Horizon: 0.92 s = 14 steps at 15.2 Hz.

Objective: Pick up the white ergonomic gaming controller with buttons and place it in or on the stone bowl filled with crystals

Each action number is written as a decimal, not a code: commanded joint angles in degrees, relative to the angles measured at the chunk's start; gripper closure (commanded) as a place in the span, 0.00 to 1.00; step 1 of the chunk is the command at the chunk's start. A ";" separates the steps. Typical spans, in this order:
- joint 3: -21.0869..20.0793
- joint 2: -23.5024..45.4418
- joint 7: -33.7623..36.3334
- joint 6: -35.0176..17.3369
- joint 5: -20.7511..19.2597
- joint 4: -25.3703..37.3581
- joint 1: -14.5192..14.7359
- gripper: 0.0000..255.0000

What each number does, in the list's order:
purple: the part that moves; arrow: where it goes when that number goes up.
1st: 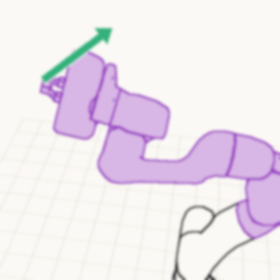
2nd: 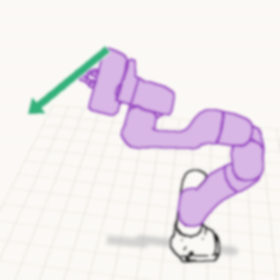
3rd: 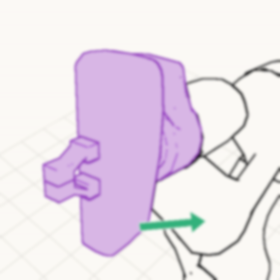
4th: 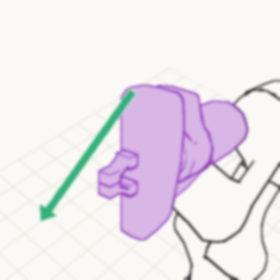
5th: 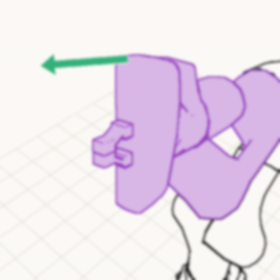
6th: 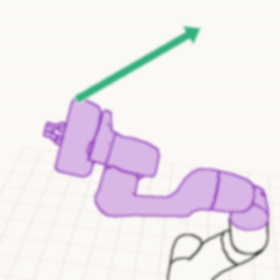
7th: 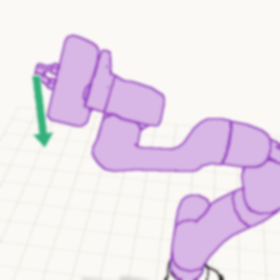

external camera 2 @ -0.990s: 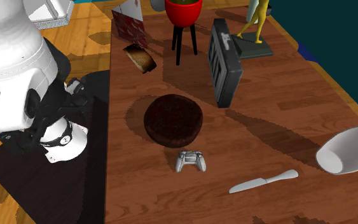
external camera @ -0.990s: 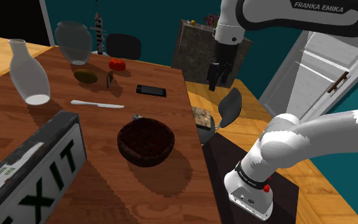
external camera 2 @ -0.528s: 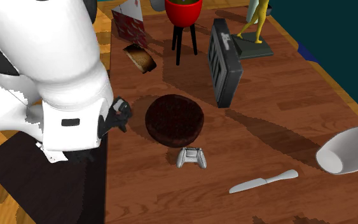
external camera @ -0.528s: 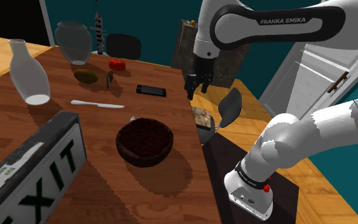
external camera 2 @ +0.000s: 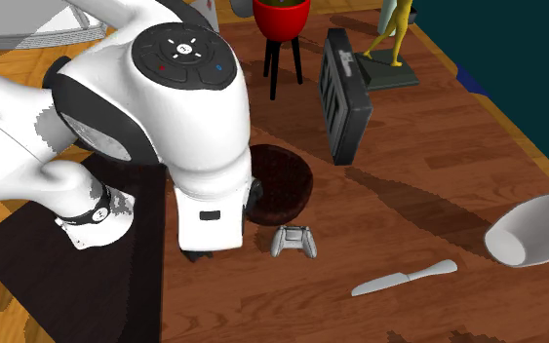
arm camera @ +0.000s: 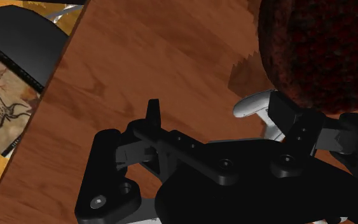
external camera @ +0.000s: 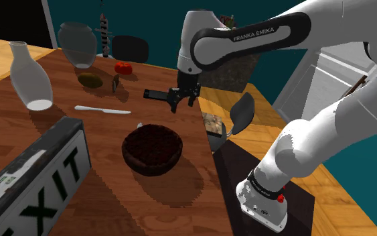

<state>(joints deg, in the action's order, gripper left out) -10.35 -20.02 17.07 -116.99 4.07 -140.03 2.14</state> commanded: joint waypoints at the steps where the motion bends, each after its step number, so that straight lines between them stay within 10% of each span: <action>1: -0.95 4.01 1.81 -4.01 0.12 0.93 0.07 0.00; 14: -3.36 20.44 8.69 -18.39 -2.40 5.45 0.48 0.00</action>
<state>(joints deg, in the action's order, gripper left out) -13.70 -0.20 25.64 -134.53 1.84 -134.36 2.61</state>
